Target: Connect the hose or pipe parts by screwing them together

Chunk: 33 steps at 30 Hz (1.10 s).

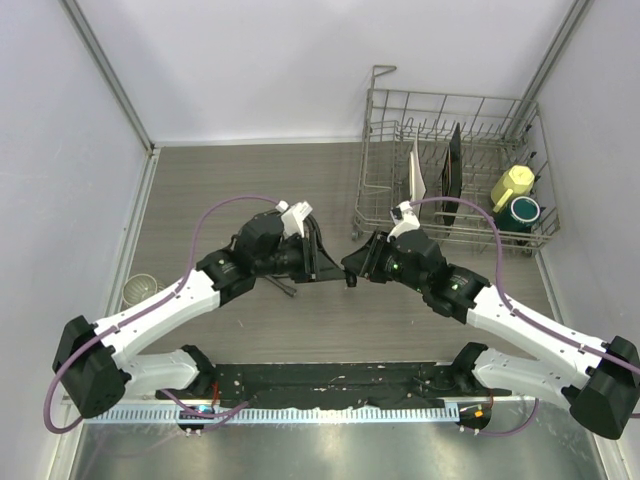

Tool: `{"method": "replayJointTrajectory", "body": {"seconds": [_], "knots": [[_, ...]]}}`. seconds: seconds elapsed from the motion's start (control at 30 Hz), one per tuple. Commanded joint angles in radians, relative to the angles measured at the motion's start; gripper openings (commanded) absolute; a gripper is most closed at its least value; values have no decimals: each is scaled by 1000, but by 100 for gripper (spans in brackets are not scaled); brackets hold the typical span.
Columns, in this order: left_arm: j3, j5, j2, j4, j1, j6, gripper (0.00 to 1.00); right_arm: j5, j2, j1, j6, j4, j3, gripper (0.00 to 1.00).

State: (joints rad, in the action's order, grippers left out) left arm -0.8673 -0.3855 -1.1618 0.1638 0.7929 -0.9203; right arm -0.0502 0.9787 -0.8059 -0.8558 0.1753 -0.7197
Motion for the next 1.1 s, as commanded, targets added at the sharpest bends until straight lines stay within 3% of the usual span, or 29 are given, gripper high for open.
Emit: {"method": "replayJointTrajectory", "body": {"seconds": [0.0,0.03,0.07,0.17,0.2,0.23,0.3,0.4,0.63,0.83,1.07], "knots": [[-4,-50,-7,-67,6,-9,27,-2,-28,-6,-22,-59,-23,1],[-6,-49,-7,-66,8,-6,7,0,-29,-6,-19,-59,-24,2],[-7,-49,-4,-66,8,-3,2,7,-32,-4,-14,-60,-26,4],[-12,-65,8,-63,6,29,0,27,-60,-4,21,-53,-34,28],[-16,-75,16,-61,5,46,0,36,-86,-4,34,-54,-34,49],[-19,-88,33,-58,5,72,0,71,-98,-3,46,-62,-32,57],[-36,-98,53,-37,-4,93,0,130,-130,1,75,-72,-30,67],[-41,-148,99,-52,-21,110,0,196,-190,5,72,-89,-18,74],[-10,-254,232,-122,-27,115,0,459,-271,11,-28,-284,41,78],[24,-306,316,-191,-29,95,0,518,-318,11,-78,-404,88,77],[5,-280,340,-167,-27,112,0,538,-296,13,-97,-428,105,67]]}}
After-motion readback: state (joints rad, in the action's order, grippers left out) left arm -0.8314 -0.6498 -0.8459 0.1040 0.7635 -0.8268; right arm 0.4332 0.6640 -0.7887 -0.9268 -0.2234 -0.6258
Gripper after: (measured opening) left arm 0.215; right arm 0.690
